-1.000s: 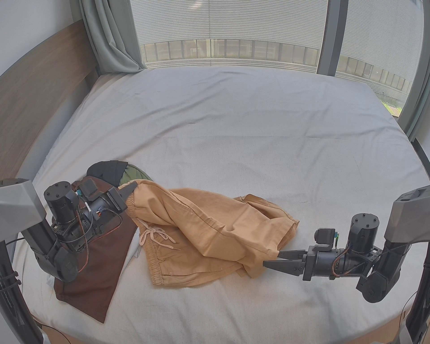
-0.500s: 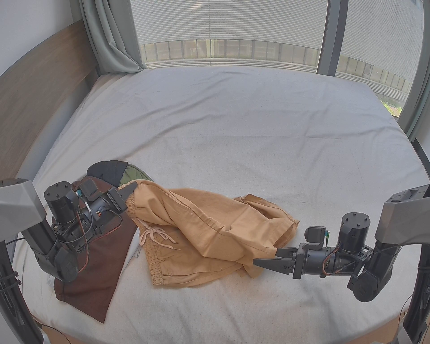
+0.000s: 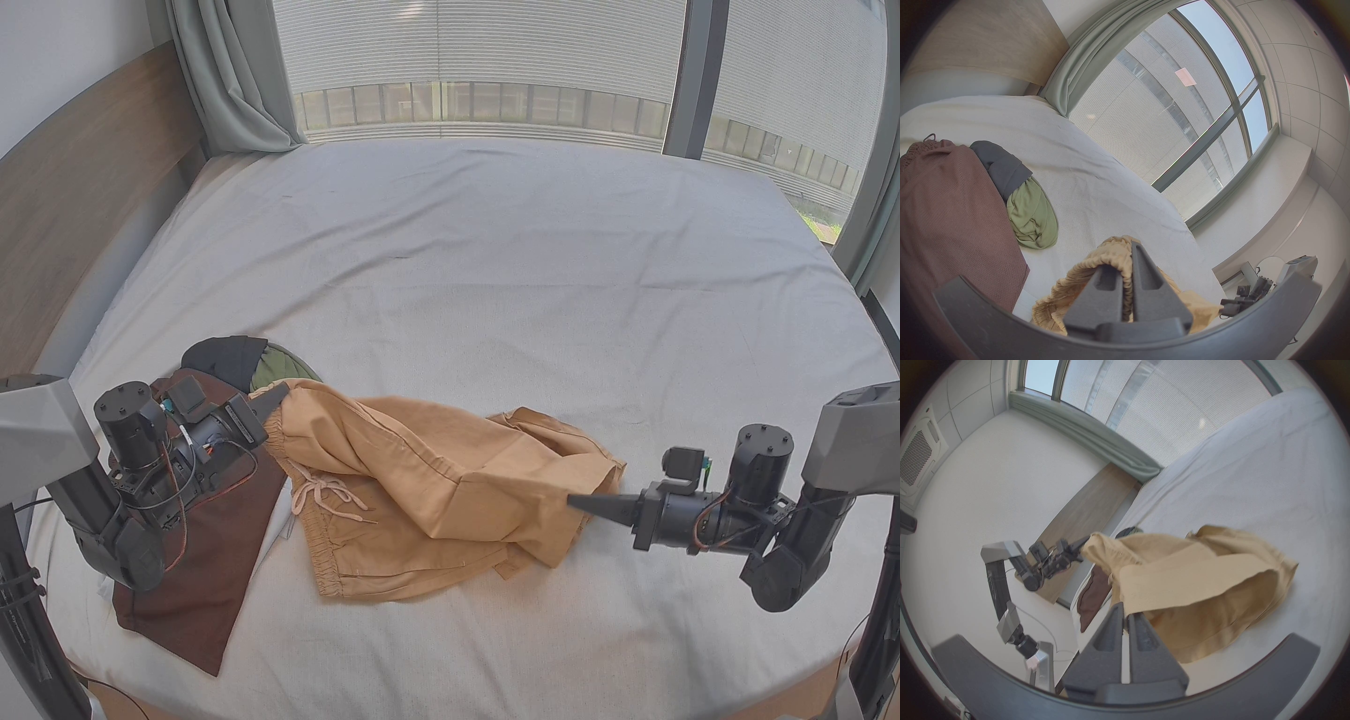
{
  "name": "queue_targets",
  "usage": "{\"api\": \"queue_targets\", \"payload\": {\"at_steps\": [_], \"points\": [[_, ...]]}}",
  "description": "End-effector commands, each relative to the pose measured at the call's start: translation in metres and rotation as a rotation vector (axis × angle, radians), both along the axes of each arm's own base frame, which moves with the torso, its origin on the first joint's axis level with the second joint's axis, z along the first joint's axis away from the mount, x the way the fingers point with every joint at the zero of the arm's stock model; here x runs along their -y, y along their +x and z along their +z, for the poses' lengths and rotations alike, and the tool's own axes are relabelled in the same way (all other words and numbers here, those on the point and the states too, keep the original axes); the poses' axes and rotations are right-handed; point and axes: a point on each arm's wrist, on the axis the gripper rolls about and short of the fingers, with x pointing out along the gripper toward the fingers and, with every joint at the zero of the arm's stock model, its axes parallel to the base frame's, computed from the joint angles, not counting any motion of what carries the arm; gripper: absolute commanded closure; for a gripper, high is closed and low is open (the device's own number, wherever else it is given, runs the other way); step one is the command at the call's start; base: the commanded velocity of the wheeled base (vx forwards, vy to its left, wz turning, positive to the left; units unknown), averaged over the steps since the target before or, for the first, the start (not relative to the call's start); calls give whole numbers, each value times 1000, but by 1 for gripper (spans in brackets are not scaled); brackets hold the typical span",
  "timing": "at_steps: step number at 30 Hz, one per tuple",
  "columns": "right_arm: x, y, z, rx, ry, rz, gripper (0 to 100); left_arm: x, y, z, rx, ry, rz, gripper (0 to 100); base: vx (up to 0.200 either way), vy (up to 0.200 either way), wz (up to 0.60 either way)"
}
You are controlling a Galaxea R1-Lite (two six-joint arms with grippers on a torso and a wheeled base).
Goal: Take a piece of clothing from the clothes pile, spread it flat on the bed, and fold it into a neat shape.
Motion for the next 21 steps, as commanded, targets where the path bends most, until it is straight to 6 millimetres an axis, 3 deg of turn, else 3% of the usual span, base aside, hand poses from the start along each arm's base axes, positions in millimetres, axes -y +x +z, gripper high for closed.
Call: {"api": "queue_targets", "payload": {"at_steps": [1, 7, 21], "points": [[18, 8, 25, 75, 39, -62, 100, 0, 0, -1, -2, 0, 0, 100, 0, 0, 0], [16, 8, 37, 66, 84, -63, 100, 1, -1, -2, -6, 0, -3, 100, 0, 0, 0], [5, 12, 17, 5, 71, -38, 100, 1, 0, -2, -6, 0, -3, 100, 0, 0, 0]]}}
